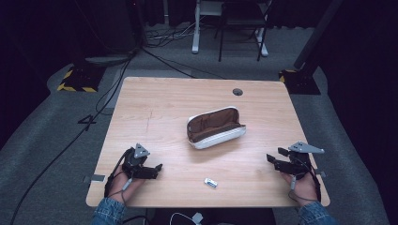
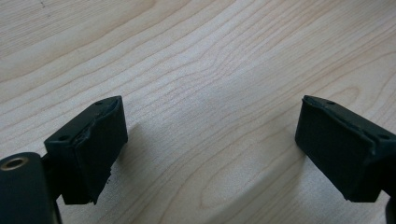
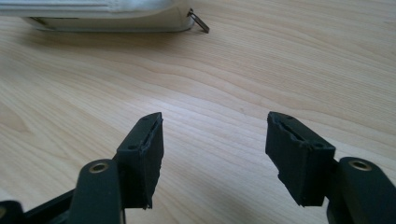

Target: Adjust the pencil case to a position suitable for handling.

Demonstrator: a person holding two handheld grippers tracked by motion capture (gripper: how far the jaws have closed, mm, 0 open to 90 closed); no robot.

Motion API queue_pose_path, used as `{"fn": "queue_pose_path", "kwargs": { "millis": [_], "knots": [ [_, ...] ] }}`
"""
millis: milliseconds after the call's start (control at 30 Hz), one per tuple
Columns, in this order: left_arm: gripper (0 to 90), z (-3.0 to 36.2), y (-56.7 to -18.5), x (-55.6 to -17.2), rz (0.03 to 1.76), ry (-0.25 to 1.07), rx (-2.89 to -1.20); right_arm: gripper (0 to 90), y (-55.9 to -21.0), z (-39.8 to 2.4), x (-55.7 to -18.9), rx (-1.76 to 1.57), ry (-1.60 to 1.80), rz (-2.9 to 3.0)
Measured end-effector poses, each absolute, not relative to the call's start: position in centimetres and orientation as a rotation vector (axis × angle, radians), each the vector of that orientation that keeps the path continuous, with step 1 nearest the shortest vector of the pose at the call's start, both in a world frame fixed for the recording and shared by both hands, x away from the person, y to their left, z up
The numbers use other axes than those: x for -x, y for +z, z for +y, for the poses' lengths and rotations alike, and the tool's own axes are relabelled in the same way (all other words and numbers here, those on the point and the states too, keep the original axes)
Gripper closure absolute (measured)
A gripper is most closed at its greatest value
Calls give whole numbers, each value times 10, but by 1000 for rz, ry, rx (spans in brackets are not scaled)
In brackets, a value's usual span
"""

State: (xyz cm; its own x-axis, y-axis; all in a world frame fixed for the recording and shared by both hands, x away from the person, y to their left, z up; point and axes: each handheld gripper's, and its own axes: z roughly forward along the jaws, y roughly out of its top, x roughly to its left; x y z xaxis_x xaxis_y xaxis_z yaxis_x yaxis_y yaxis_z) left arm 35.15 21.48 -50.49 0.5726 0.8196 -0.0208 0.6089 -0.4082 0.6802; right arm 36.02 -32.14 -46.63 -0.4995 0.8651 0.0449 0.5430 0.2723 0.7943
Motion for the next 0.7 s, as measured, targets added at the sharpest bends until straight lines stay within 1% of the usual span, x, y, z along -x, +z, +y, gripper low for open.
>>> {"fn": "queue_pose_path", "kwargs": {
  "millis": [233,700],
  "knots": [
    [95,215,-504,-352,1125,419,-2167,390,-453,-310,-347,-1244,1159,2193],
    [95,215,-505,-352,1129,413,-2162,398,-438,-269,-327,-1087,1239,2305]
  ]
}}
